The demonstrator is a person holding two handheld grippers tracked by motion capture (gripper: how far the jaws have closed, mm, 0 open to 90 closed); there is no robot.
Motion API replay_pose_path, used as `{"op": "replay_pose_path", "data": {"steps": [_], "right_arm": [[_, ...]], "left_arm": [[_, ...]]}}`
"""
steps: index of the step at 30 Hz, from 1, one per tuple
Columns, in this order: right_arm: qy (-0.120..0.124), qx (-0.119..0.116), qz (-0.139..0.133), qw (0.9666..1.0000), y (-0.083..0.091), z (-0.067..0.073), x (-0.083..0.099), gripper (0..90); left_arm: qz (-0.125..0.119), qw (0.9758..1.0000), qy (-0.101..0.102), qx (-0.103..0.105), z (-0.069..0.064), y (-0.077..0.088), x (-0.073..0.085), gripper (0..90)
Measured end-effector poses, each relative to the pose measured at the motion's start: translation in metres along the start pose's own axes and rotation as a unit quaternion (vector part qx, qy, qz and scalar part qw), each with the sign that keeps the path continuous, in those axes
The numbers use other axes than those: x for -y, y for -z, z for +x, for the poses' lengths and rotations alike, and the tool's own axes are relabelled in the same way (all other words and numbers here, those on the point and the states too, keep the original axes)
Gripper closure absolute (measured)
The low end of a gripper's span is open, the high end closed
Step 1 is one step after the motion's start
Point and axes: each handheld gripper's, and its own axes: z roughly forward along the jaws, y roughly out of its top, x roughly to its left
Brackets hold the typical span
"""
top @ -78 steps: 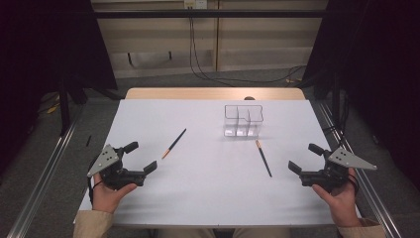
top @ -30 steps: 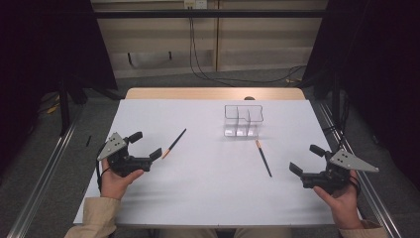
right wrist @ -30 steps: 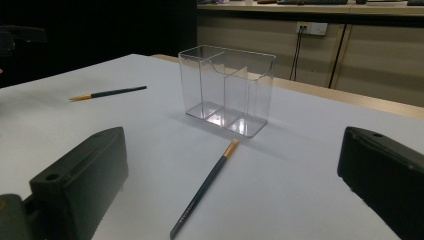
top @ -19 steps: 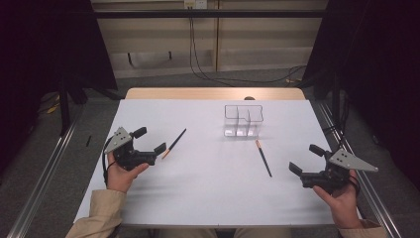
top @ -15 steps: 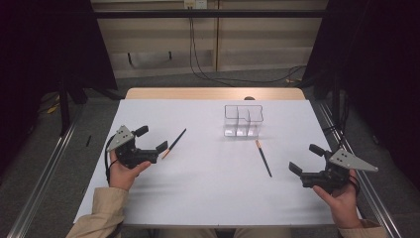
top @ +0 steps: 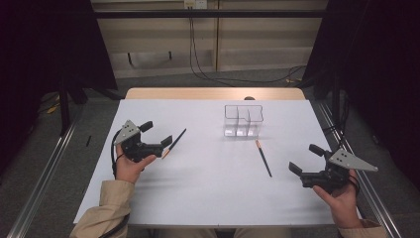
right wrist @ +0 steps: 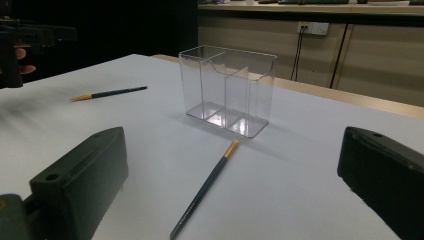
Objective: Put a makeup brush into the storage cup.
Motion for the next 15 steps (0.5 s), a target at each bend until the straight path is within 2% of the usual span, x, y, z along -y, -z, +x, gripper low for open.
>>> {"op": "replay_pose_path", "data": {"steps": [7, 15], "right_arm": [[0.000, -0.001, 0.000, 1.0000, 0.000, 0.000, 0.000, 0.0], [0.001, -0.001, 0.001, 1.0000, 0.001, 0.000, 0.000, 0.0]], "left_arm": [[0.002, 1.0000, -0.001, -0.003, 0.003, -0.008, -0.001, 0.3], [0.003, 0.9999, 0.010, -0.007, 0.008, -0.015, -0.001, 0.5]]}}
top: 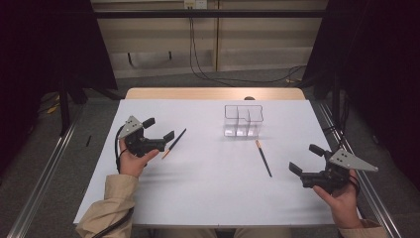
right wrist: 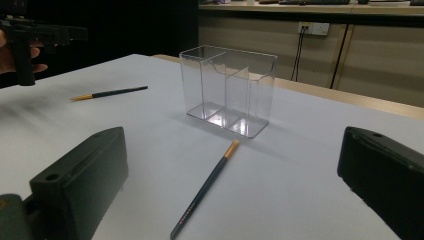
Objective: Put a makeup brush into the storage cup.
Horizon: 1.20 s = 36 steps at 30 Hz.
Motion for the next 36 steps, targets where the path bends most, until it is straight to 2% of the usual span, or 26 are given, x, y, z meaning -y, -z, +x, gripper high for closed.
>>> {"op": "replay_pose_path", "data": {"steps": [11, 14, 15, 17, 19, 24, 28, 29, 30, 31, 34, 35, 36], "right_arm": [[0.000, 0.001, 0.000, 1.0000, 0.001, -0.001, 0.000, 0.0], [0.000, 0.001, -0.001, 1.0000, 0.001, -0.001, 0.000, 0.0], [0.000, 0.002, -0.001, 1.0000, 0.001, -0.001, 0.000, 0.0], [0.000, 0.002, -0.001, 1.0000, 0.001, -0.002, 0.000, 0.0], [0.000, 0.001, 0.000, 1.0000, 0.001, -0.002, 0.000, 0.0], [-0.001, 0.001, 0.001, 1.0000, 0.001, -0.001, 0.001, 0.0], [-0.001, 0.002, 0.002, 1.0000, 0.001, -0.002, 0.001, 0.0], [-0.001, 0.003, 0.002, 1.0000, 0.001, -0.002, 0.001, 0.0], [-0.001, 0.003, 0.002, 1.0000, 0.001, -0.002, 0.001, 0.0], [-0.001, 0.003, 0.002, 1.0000, 0.002, -0.001, 0.001, 0.0], [-0.001, 0.003, 0.002, 1.0000, 0.002, -0.002, 0.001, 0.0], [-0.001, 0.003, 0.003, 1.0000, 0.002, -0.002, 0.001, 0.0], [-0.004, 0.002, 0.003, 1.0000, 0.002, -0.001, 0.001, 0.0]], "left_arm": [[0.006, 1.0000, 0.001, 0.006, -0.001, -0.017, 0.002, 0.5], [0.014, 0.9999, 0.001, 0.005, 0.000, -0.020, 0.001, 0.6], [0.021, 0.9998, 0.006, 0.002, 0.000, -0.022, 0.000, 0.8], [0.032, 0.9995, 0.005, -0.004, 0.001, -0.024, 0.000, 0.9], [0.037, 0.9992, 0.013, -0.007, 0.002, -0.025, -0.001, 1.0], [0.066, 0.9977, 0.016, -0.010, 0.004, -0.027, -0.001, 1.2], [0.095, 0.9952, 0.020, -0.012, 0.006, -0.030, -0.002, 1.2], [0.116, 0.9929, 0.020, -0.013, 0.007, -0.032, -0.002, 1.2], [0.116, 0.9929, 0.020, -0.013, 0.007, -0.032, -0.002, 1.2], [0.125, 0.9918, 0.018, -0.013, 0.007, -0.033, -0.002, 1.3], [0.164, 0.9862, 0.019, -0.013, 0.008, -0.037, -0.003, 1.8], [0.164, 0.9862, 0.019, -0.013, 0.008, -0.037, -0.003, 1.9], [0.183, 0.9829, 0.021, -0.011, 0.008, -0.039, -0.003, 2.2]]}}
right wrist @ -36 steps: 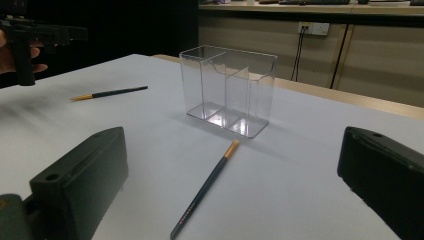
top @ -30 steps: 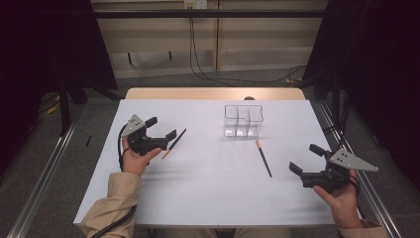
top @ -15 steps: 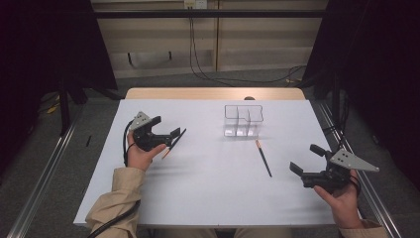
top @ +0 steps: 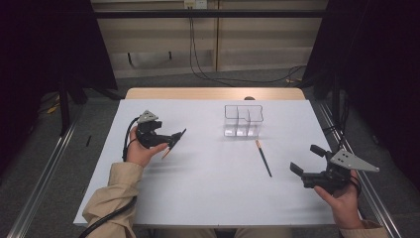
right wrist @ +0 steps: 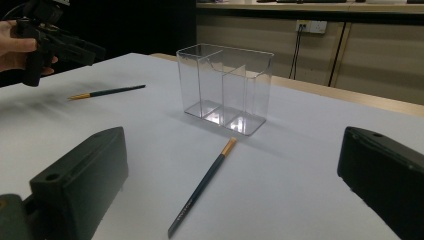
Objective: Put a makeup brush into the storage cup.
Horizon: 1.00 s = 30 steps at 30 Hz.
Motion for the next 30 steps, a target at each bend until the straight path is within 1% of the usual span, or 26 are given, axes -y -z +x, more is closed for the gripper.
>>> {"op": "replay_pose_path", "data": {"steps": [1, 2, 3, 4, 5, 6, 7, 8, 10, 12, 13, 14, 15, 16, 18, 19, 20, 24, 25, 26, 27, 28, 30], "right_arm": [[0.004, 0.001, 0.002, 1.0000, 0.000, 0.000, 0.000, 0.0], [0.003, 0.000, 0.001, 1.0000, 0.000, 0.000, 0.000, 0.0], [0.002, 0.000, 0.000, 1.0000, 0.001, 0.000, 0.000, 0.0], [0.002, 0.000, 0.000, 1.0000, 0.001, 0.000, 0.000, 0.0], [0.002, 0.002, 0.000, 1.0000, 0.001, 0.000, 0.000, 0.0], [0.003, 0.002, 0.000, 1.0000, 0.001, -0.001, 0.000, 0.0], [0.003, 0.002, 0.000, 1.0000, 0.001, -0.001, 0.000, 0.0], [0.003, 0.002, 0.000, 1.0000, 0.001, -0.001, 0.000, 0.0], [0.004, 0.003, 0.001, 1.0000, 0.001, -0.001, 0.000, 0.0], [0.003, 0.002, 0.001, 1.0000, 0.001, -0.001, 0.000, 0.0], [0.004, 0.002, 0.001, 1.0000, 0.001, -0.001, 0.000, 0.0], [0.004, 0.002, 0.001, 1.0000, 0.001, -0.001, 0.000, 0.0], [0.004, 0.002, 0.000, 1.0000, 0.001, -0.001, 0.000, 0.0], [0.002, 0.001, 0.000, 1.0000, 0.001, 0.000, 0.000, 0.0], [0.003, 0.000, 0.000, 1.0000, 0.001, -0.001, 0.000, 0.0], [0.003, 0.001, 0.001, 1.0000, 0.001, 0.000, 0.000, 0.0], [0.003, 0.001, 0.001, 1.0000, 0.001, 0.000, 0.000, 0.0], [0.003, 0.001, 0.000, 1.0000, 0.001, 0.000, 0.000, 0.0], [0.003, 0.001, 0.001, 1.0000, 0.001, 0.000, 0.000, 0.0], [0.003, 0.001, 0.001, 1.0000, 0.001, 0.000, 0.000, 0.0], [0.004, 0.000, 0.002, 1.0000, 0.001, 0.000, 0.000, 0.0], [0.004, -0.001, 0.002, 1.0000, 0.001, 0.000, 0.000, 0.0], [0.005, -0.001, 0.002, 1.0000, 0.001, 0.000, 0.000, 0.0]], "left_arm": [[0.011, 0.9999, -0.002, -0.001, 0.000, -0.001, 0.000, 2.3], [0.011, 0.9999, -0.002, -0.001, 0.000, -0.001, 0.000, 2.5], [0.030, 0.9996, -0.003, -0.001, 0.001, -0.002, -0.001, 2.5], [0.030, 0.9996, -0.003, -0.001, 0.001, -0.002, -0.001, 2.6], [0.049, 0.9988, -0.005, -0.001, 0.001, -0.004, -0.002, 2.7], [0.049, 0.9988, -0.005, -0.001, 0.001, -0.004, -0.002, 2.7], [0.057, 0.9984, -0.001, 0.001, 0.001, -0.005, -0.002, 2.7], [0.065, 0.9979, -0.001, -0.002, 0.001, -0.006, -0.003, 2.7], [0.081, 0.9967, 0.000, -0.002, 0.001, -0.007, -0.004, 2.7], [0.095, 0.9955, -0.006, -0.005, 0.001, -0.008, -0.006, 2.9], [0.103, 0.9946, -0.003, -0.003, 0.001, -0.009, -0.007, 3.1], [0.109, 0.9940, -0.003, -0.005, 0.001, -0.010, -0.008, 3.1], [0.128, 0.9918, -0.005, -0.008, 0.000, -0.011, -0.010, 3.3], [0.128, 0.9918, -0.005, -0.008, 0.000, -0.011, -0.010, 3.4], [0.145, 0.9893, -0.011, -0.011, 0.000, -0.011, -0.013, 3.6], [0.149, 0.9887, -0.009, -0.012, -0.001, -0.012, -0.014, 3.8], [0.159, 0.9871, -0.010, -0.013, -0.001, -0.012, -0.015, 3.8], [0.172, 0.9848, 0.001, -0.023, -0.001, -0.015, -0.019, 4.0], [0.178, 0.9838, 0.003, -0.020, -0.001, -0.015, -0.020, 4.0], [0.181, 0.9832, 0.003, -0.022, -0.002, -0.016, -0.020, 4.0], [0.195, 0.9804, -0.007, -0.025, -0.003, -0.018, -0.021, 4.1], [0.195, 0.9804, -0.007, -0.025, -0.003, -0.018, -0.021, 4.5], [0.210, 0.9774, -0.010, -0.025, -0.004, -0.020, -0.022, 4.9]]}}
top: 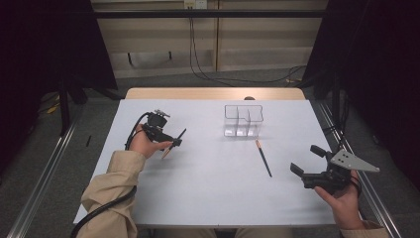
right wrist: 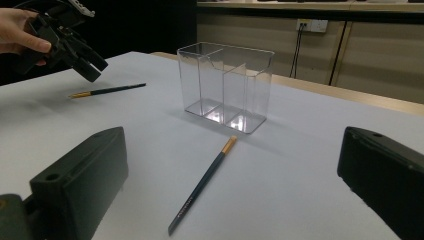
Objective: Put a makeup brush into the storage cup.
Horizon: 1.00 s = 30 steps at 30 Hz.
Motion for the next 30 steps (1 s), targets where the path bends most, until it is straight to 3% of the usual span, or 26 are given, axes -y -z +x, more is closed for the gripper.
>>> {"op": "replay_pose_path", "data": {"steps": [2, 7, 8, 10, 12, 13, 16, 21, 26, 30], "right_arm": [[0.001, 0.000, 0.002, 1.0000, -0.0001, 0.0001, 0.0001, 0.0], [0.001, 0.000, 0.002, 1.0000, -0.0001, 0.0004, 0.0003, 0.0], [0.001, 0.000, 0.001, 1.0000, -0.0001, 0.0005, 0.0003, 0.0], [0.002, 0.000, 0.001, 1.0000, 0.0000, 0.0005, 0.0003, 0.0], [0.001, -0.001, 0.001, 1.0000, 0.0000, 0.0004, 0.0004, 0.0], [0.000, 0.000, 0.002, 1.0000, -0.0002, 0.0004, 0.0006, 0.0], [-0.001, 0.000, 0.002, 1.0000, -0.0005, 0.0006, 0.0008, 0.0], [-0.001, -0.001, 0.001, 1.0000, -0.0005, 0.0008, 0.0004, 0.0], [-0.001, -0.001, 0.002, 1.0000, -0.0007, 0.0006, 0.0005, 0.0], [-0.001, -0.001, 0.001, 1.0000, -0.0008, 0.0009, 0.0004, 0.0]], "left_arm": [[0.020, 0.9997, -0.012, -0.006, -0.0014, -0.0017, -0.0026, 6.1], [0.035, 0.9993, -0.004, -0.009, -0.0048, -0.0038, -0.0060, 10.7], [0.042, 0.9989, -0.013, -0.014, -0.0040, -0.0034, -0.0072, 10.7], [0.044, 0.9990, 0.004, -0.008, -0.0037, -0.0043, -0.0081, 17.0], [0.045, 0.9990, 0.002, -0.007, -0.0033, -0.0040, -0.0083, 19.4], [0.048, 0.9988, 0.003, -0.006, -0.0036, -0.0037, -0.0084, 26.9], [0.057, 0.9984, -0.002, 0.005, -0.0045, -0.0036, -0.0090, 32.9], [0.088, 0.9959, -0.020, 0.000, -0.0049, -0.0046, -0.0090, 44.6], [0.108, 0.9941, -0.008, 0.007, -0.0052, -0.0065, -0.0074, 49.2], [0.127, 0.9915, -0.027, -0.003, -0.0066, -0.0075, -0.0079, 56.3]]}}
